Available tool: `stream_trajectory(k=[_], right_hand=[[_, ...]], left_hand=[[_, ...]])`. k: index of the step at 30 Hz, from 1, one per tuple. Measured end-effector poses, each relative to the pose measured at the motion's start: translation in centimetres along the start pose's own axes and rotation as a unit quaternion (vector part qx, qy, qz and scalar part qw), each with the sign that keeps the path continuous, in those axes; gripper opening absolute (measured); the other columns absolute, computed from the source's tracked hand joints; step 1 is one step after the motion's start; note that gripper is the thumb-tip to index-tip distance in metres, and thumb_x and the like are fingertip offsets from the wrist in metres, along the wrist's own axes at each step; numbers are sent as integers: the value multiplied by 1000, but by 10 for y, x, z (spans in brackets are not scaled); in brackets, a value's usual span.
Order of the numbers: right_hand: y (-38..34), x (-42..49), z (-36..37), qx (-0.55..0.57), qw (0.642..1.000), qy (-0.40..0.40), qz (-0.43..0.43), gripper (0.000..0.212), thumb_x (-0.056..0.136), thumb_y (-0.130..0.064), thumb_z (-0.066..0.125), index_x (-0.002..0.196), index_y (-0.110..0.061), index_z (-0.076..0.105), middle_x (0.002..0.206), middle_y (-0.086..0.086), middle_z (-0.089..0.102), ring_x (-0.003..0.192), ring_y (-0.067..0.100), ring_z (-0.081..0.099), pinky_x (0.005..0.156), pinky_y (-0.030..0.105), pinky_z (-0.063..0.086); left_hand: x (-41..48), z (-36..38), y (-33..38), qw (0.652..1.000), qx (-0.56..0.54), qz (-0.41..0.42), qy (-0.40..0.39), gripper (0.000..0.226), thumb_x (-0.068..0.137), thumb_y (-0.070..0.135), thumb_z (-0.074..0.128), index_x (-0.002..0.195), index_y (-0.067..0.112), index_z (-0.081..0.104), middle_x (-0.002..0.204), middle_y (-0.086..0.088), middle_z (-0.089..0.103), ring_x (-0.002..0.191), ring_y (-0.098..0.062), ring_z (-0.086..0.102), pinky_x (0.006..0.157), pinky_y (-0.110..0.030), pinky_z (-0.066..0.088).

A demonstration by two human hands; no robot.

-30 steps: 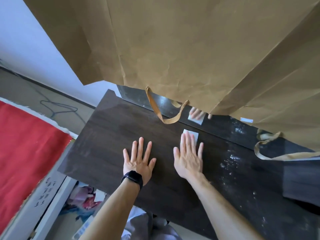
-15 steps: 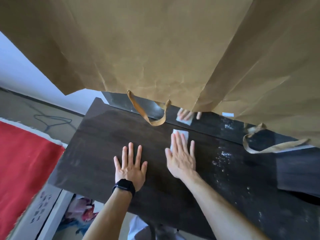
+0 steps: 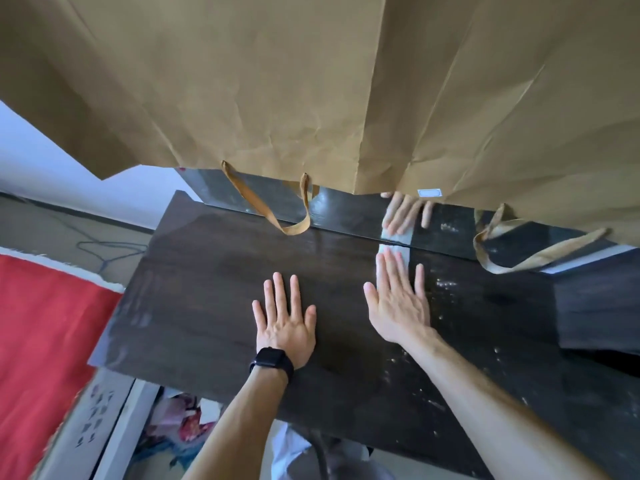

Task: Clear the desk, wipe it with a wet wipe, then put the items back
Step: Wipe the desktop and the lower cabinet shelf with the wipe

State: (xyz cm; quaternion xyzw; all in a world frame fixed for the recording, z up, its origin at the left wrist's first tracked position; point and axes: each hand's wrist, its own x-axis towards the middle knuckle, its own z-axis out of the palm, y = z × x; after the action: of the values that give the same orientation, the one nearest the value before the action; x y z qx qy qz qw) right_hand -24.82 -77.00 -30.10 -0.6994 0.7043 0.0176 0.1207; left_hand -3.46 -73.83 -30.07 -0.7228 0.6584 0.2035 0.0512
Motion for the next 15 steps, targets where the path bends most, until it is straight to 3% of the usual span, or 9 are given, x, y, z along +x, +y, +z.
stream_trajectory(k=[3,6,9,15], right_hand=[[-45,28,-1,-5,988,-33,-151,64,104,-47,9,158,-17,-8,165,-2,-19,150,16,-22,122,54,-8],[-74,59,-4,-12,977,-53,-205,63,104,-48,10,158,-21,-9,164,-5,-21,148,13,-25,122,55,-5],[-72,64,-6,23,984,-51,-167,60,105,-46,11,158,-24,-7,165,-10,-15,149,8,-21,121,56,-2],[12,11,-14,63,997,-33,32,61,102,-50,7,158,-29,-8,164,-18,-14,150,4,-15,120,55,-11]], left_hand=[[1,-1,1,1000,2,-3,-7,71,85,58,-15,146,26,-29,152,-2,-39,138,-19,-38,120,-50,-9],[1,-1,1,1000,11,-6,-9,71,84,58,-16,146,26,-29,153,-2,-39,139,-20,-36,120,-50,-8],[1,-1,2,1000,9,-8,-9,70,84,58,-17,144,27,-32,150,0,-42,140,-19,-36,120,-50,-8],[0,-1,2,1000,6,-12,-6,71,84,59,-17,144,26,-34,151,-1,-41,142,-19,-33,120,-50,-8]])
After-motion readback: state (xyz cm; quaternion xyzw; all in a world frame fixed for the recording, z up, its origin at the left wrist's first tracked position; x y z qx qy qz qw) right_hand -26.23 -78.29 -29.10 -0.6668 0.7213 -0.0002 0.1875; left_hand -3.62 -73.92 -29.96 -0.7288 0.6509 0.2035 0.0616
